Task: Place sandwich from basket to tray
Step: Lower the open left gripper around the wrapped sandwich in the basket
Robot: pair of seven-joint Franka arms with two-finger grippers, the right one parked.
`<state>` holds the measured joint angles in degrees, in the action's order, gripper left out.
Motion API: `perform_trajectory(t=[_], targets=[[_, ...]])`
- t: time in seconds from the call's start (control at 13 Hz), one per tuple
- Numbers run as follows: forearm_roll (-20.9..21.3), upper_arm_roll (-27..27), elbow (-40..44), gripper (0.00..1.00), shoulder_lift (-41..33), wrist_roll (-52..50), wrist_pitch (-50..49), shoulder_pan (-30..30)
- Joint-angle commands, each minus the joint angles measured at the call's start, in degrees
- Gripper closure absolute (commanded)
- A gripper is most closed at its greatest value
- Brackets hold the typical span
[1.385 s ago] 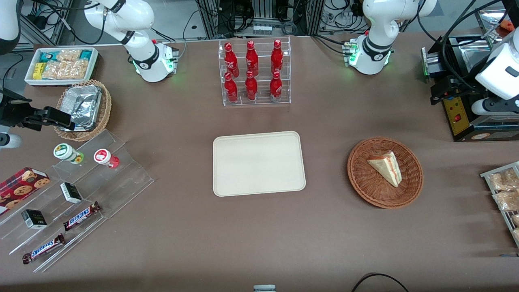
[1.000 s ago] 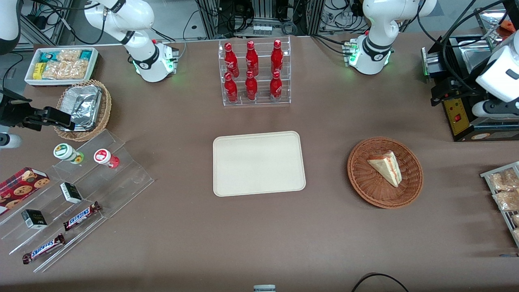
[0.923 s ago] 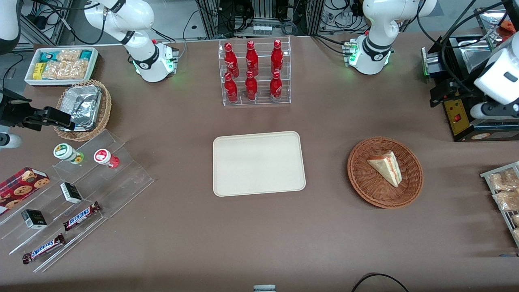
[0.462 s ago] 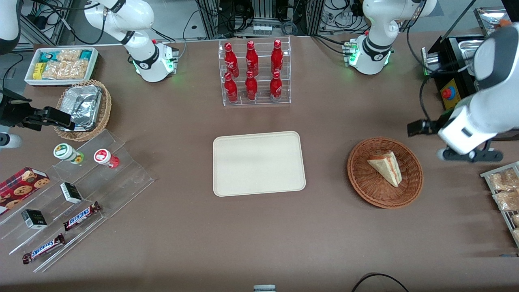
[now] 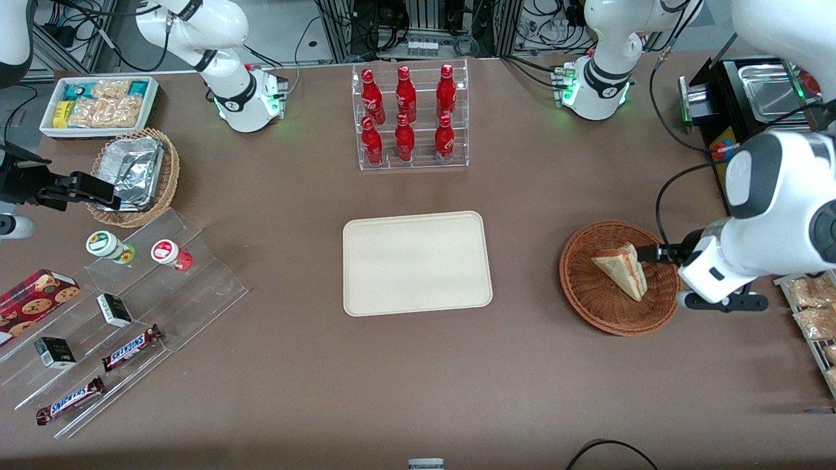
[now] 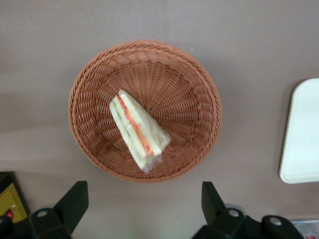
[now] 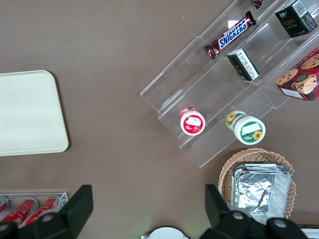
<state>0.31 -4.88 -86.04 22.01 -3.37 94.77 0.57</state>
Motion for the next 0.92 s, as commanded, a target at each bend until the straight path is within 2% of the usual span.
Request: perform_trajectory(t=[0.0,0.23,0.54,0.85], targets=[[-0.13,0.04,-0.34,0.00,3.12,-1.89,3.91,-0.04],[0.13,0.04,-3.34,0.00,2.86,-11.28,5.77,0.22],[-0.13,0.13,-6.58,0.00,1.12,-15.86,6.12,-0.13],[-0.57,0.39,-13.08,0.00,-2.58,-19.74,11.30,-0.31]])
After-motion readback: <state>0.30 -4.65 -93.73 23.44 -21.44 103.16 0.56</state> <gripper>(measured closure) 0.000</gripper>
